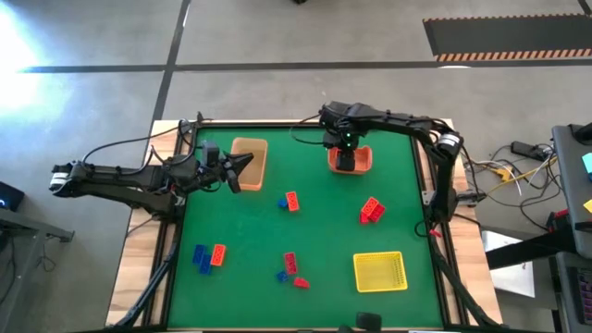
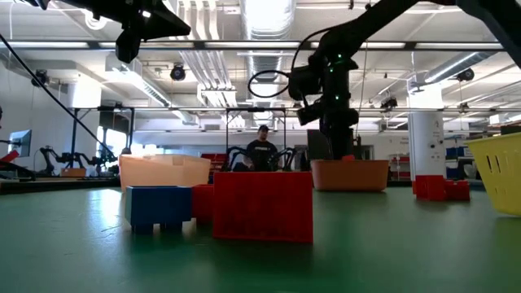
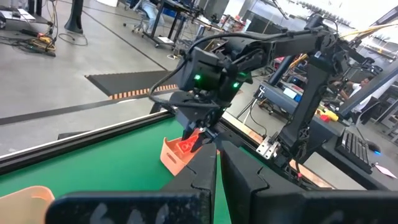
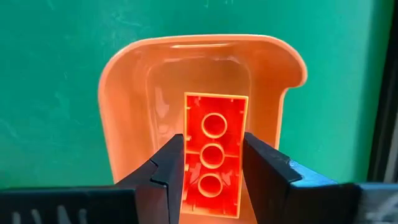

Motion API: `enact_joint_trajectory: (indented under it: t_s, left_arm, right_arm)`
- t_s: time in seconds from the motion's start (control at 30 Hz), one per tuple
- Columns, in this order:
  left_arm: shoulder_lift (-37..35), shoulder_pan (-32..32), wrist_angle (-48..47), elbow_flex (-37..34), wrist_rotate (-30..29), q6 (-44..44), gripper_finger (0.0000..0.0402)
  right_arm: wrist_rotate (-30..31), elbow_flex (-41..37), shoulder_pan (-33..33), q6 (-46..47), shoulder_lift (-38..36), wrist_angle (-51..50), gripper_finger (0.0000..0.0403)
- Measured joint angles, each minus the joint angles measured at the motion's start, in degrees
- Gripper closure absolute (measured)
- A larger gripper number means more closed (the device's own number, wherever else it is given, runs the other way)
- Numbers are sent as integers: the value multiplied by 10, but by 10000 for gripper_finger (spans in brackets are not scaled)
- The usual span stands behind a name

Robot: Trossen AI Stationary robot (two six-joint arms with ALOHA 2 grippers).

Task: Sort & place blocks by color
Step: Put the orange game piece into the right orange bin

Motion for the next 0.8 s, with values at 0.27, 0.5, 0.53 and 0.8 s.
enact_joint_trajectory:
  t_s: [0.27, 0.5, 0.53, 0.8]
  left_arm:
    - [0, 0, 0, 0, 0, 0, 395]
    - [0, 0, -1, 0, 0, -1, 395]
    - [0, 0, -1, 0, 0, -1, 395]
    - [0, -1, -8, 0, 18, -14, 395]
  right_arm:
    - [0, 0, 0, 15, 1, 0, 242]
    - [0, 1, 0, 34, -2, 0, 215]
    - [0, 1, 0, 37, -3, 0, 215]
    - [0, 2, 4, 114, -46, -1, 225]
